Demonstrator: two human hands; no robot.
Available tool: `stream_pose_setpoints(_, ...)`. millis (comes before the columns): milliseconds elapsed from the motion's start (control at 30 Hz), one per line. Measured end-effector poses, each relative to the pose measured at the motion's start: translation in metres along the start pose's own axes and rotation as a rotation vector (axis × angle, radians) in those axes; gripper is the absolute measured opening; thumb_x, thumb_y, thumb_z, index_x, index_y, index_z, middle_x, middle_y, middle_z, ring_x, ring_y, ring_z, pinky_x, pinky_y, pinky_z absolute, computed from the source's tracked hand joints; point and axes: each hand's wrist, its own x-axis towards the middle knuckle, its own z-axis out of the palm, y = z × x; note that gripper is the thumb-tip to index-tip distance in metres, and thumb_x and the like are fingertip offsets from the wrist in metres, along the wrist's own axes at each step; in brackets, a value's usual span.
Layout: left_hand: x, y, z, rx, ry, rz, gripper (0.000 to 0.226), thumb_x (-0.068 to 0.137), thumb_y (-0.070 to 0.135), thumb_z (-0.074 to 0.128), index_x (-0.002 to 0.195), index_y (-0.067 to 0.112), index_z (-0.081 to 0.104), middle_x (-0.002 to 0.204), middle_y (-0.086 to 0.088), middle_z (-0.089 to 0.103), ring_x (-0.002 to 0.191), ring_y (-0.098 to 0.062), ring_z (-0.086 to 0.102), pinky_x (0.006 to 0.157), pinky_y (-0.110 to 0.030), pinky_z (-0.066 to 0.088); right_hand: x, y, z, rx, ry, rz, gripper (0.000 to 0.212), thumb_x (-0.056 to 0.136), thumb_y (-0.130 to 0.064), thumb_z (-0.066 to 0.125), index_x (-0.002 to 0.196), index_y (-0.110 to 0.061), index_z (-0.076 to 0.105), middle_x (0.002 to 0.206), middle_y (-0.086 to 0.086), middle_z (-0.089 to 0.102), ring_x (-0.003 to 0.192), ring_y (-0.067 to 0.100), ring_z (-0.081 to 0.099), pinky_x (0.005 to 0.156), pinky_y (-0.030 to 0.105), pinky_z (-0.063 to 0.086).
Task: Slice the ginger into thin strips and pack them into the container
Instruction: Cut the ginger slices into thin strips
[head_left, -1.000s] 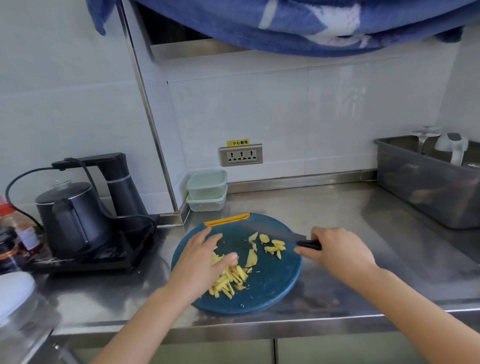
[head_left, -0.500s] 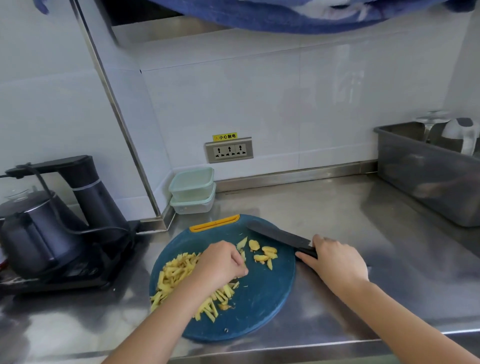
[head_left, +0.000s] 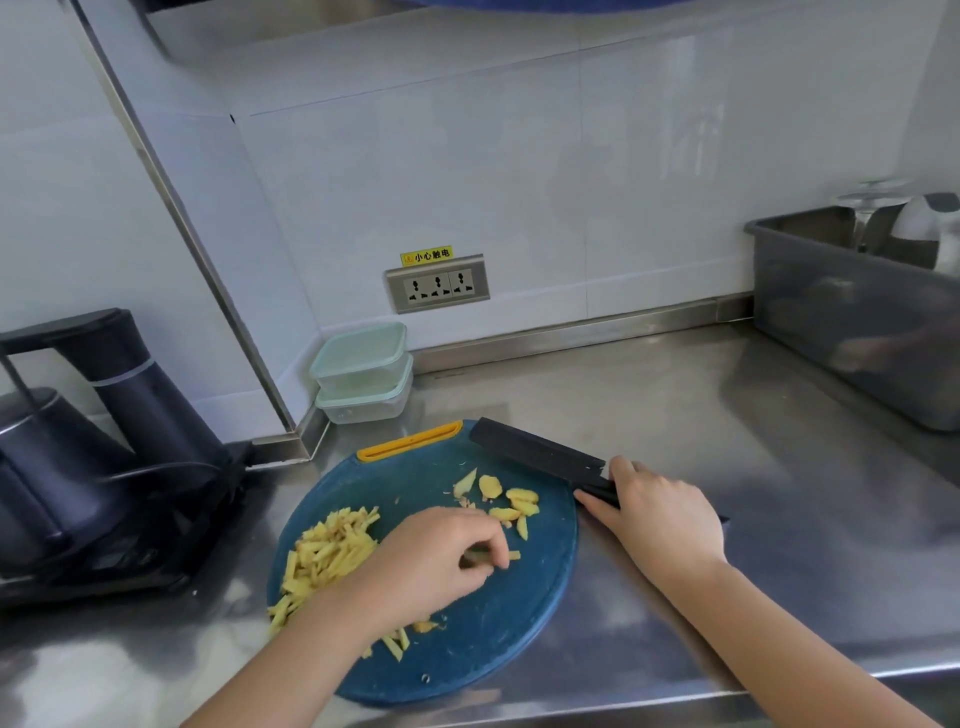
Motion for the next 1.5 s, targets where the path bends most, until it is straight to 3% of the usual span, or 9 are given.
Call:
stream_pose_setpoints(167, 0.008, -0.01, -0.02, -0.149, 0.069, -0.164, 0.01, 0.082, 0.042, 0.069, 0.088, 0.039, 0.061, 0.096, 0.023, 0.061, 0.089, 0.013, 0.053, 0.075, -0.012, 0.041, 0.0, 0.0, 0.004, 0.027, 0.004, -0.008, 0.044, 0.092, -0.063, 0.04, 0.088, -0.019, 0.044, 0.084, -0.002, 0.064, 0.073, 0.024, 0.065, 0.043, 0.029, 0.014)
stream_pose_setpoints(267, 0.027, -0.016, -0.024, -0.161, 0.172, -0.206, 0.009, 0.085, 0.032, 0.068, 0.092, 0.035, 0.064, 0.088, 0.016, 0.065, 0.08, 0.006, 0.059, 0.073, -0.017, 0.049, 0.001, -0.001, -0.001, 0.005, -0.023, 0.012, 0.044, 0.093, -0.064, 0.034, 0.091, -0.02, 0.041, 0.09, -0.005, 0.063, 0.079, 0.022, 0.064, 0.047, 0.031, 0.021)
stream_pose_setpoints(467, 0.054, -0.014, -0.009, -0.102, 0.023, -0.175, 0.018, 0.085, 0.021, 0.07, 0.103, 0.024, 0.069, 0.097, 0.01, 0.067, 0.075, 0.003, 0.061, 0.064, -0.005, 0.044, 0.002, -0.001, -0.002, 0.007, -0.068, 0.026, 0.044, 0.094, -0.064, 0.031, 0.091, -0.02, 0.037, 0.091, -0.005, 0.062, 0.081, 0.021, 0.064, 0.043, 0.026, 0.016)
stream_pose_setpoints(633, 0.061, -0.032, -0.018, -0.165, 0.264, -0.405, 0.017, 0.089, 0.019, 0.064, 0.106, 0.019, 0.068, 0.101, 0.004, 0.068, 0.079, 0.0, 0.058, 0.068, -0.009, 0.04, 0.002, -0.001, -0.003, 0.012, -0.082, 0.024, 0.044, 0.094, -0.064, 0.03, 0.093, -0.021, 0.038, 0.093, -0.006, 0.062, 0.083, 0.02, 0.064, 0.05, 0.03, 0.027)
stream_pose_setpoints(800, 0.069, -0.036, -0.016, -0.176, 0.089, -0.523, 0.032, 0.08, 0.027, 0.075, 0.109, 0.015, 0.068, 0.108, -0.001, 0.069, 0.093, -0.012, 0.063, 0.084, -0.023, 0.046, 0.002, -0.001, -0.003, 0.02, -0.063, 0.018, 0.046, 0.094, -0.065, 0.029, 0.096, -0.021, 0.042, 0.094, -0.006, 0.062, 0.084, 0.019, 0.064, 0.056, 0.03, 0.032)
stream_pose_setpoints(1067, 0.073, -0.03, -0.026, -0.199, -0.008, -0.558, 0.004, 0.081, 0.023, 0.074, 0.084, 0.021, 0.071, 0.095, 0.001, 0.07, 0.086, -0.011, 0.062, 0.079, -0.024, 0.047, 0.001, 0.0, -0.003, 0.042, -0.065, 0.022, 0.045, 0.094, -0.065, 0.029, 0.095, -0.022, 0.041, 0.095, -0.007, 0.062, 0.084, 0.018, 0.064, 0.057, 0.029, 0.033)
stream_pose_setpoints(1167, 0.058, -0.026, -0.034, -0.39, 0.073, -0.59, 0.006, 0.082, 0.018, 0.074, 0.081, 0.017, 0.068, 0.074, 0.0, 0.068, 0.063, -0.007, 0.06, 0.064, -0.019, 0.051, 0.001, 0.0, -0.003, 0.035, -0.08, 0.018, 0.045, 0.094, -0.065, 0.029, 0.093, -0.021, 0.037, 0.094, -0.006, 0.062, 0.083, 0.019, 0.064, 0.051, 0.03, 0.029)
stream_pose_setpoints(1267, 0.032, -0.012, -0.037, -0.737, 0.131, -0.594, 0.025, 0.082, 0.008, 0.072, 0.103, 0.018, 0.063, 0.077, -0.009, 0.071, 0.063, -0.011, 0.067, 0.062, -0.02, 0.054, 0.001, 0.0, -0.003, 0.031, -0.079, 0.021, 0.045, 0.094, -0.065, 0.029, 0.092, -0.021, 0.038, 0.091, -0.006, 0.061, 0.081, 0.02, 0.064, 0.052, 0.031, 0.03)
stream_pose_setpoints(1500, -0.005, 0.012, -0.012, -0.801, 0.126, -0.608, 0.011, 0.084, 0.01, 0.07, 0.094, 0.006, 0.068, 0.076, -0.009, 0.074, 0.072, -0.018, 0.072, 0.061, -0.022, 0.055, 0.0, 0.0, -0.003, 0.033, -0.053, 0.012, 0.046, 0.094, -0.065, 0.03, 0.093, -0.02, 0.04, 0.091, -0.006, 0.062, 0.082, 0.019, 0.065, 0.055, 0.03, 0.033)
